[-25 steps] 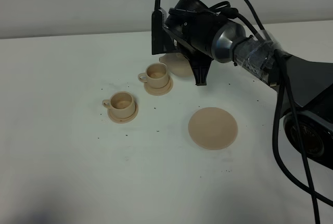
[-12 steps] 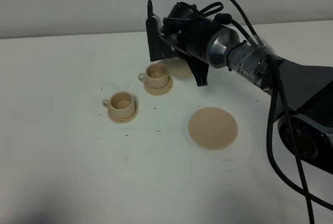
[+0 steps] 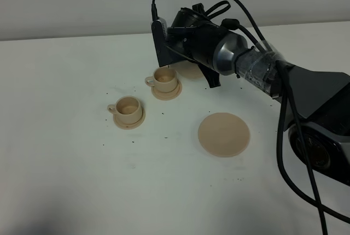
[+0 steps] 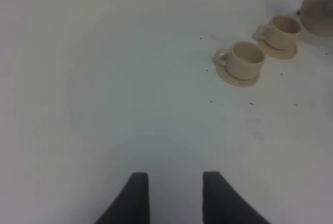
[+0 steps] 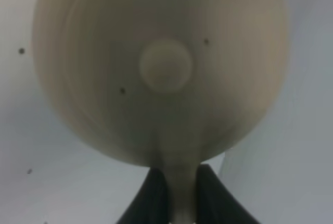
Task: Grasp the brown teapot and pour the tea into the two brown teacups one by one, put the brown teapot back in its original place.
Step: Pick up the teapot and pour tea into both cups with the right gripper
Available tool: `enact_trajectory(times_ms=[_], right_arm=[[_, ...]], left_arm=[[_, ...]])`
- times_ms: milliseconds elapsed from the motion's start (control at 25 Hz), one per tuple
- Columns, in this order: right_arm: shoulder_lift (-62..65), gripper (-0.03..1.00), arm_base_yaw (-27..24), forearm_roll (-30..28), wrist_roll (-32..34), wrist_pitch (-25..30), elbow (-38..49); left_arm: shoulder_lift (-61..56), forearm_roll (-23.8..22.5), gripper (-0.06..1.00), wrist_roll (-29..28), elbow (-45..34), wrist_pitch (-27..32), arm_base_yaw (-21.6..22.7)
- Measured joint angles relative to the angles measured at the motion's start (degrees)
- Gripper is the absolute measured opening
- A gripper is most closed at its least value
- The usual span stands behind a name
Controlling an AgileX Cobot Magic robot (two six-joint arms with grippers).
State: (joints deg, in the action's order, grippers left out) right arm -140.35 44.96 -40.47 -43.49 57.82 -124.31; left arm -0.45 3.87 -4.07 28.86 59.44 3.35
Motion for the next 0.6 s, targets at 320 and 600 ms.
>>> enact_trajectory(times_ms=[320, 600], right_arm=[[0.0, 0.11, 0.3, -0.9, -2.7, -1.7, 0.0], [0.0, 0.11, 0.9, -3.6, -3.8, -2.0, 0.0]], left_arm=[[0.0, 0.0, 0.28, 0.0, 0.0, 0.0, 0.0], [0.0, 0.0, 0.28, 0.0, 0.0, 0.0, 0.0]])
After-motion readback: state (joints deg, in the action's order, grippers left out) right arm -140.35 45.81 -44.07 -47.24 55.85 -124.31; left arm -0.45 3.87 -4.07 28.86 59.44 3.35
